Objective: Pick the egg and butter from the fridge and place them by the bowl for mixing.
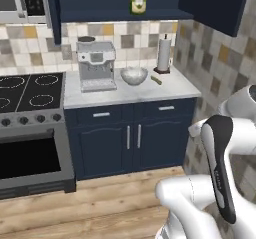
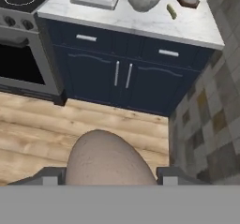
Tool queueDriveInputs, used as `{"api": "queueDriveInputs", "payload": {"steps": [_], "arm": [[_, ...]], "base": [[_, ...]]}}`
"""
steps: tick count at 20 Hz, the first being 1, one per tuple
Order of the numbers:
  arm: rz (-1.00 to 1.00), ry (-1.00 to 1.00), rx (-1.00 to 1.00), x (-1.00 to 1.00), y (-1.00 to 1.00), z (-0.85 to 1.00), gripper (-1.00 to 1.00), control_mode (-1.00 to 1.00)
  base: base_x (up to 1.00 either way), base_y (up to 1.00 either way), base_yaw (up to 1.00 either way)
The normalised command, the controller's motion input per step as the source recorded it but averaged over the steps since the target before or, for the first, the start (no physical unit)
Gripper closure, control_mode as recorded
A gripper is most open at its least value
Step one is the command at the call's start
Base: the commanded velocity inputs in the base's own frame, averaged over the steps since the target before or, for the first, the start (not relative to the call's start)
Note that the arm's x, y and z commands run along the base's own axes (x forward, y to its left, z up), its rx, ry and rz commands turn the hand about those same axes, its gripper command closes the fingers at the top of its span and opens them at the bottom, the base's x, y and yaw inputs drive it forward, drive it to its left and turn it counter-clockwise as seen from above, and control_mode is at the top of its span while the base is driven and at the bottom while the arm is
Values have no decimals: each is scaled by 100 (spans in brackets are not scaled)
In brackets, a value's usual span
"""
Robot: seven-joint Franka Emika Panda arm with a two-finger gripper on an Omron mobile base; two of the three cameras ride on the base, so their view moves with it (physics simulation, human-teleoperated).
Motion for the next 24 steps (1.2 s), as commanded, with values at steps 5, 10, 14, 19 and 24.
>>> {"api": "queueDriveInputs", "payload": {"steps": [5, 10, 14, 19, 24], "arm": [[0, 0, 0, 0, 0, 0, 100, 100], [0, 0, 0, 0, 0, 0, 100, 100], [0, 0, 0, 0, 0, 0, 100, 100], [0, 0, 0, 0, 0, 0, 100, 100], [0, 0, 0, 0, 0, 0, 100, 100]], "base": [[76, -37, 0], [69, -41, 0], [63, -42, 0], [72, -21, 0], [73, -11, 0]]}}
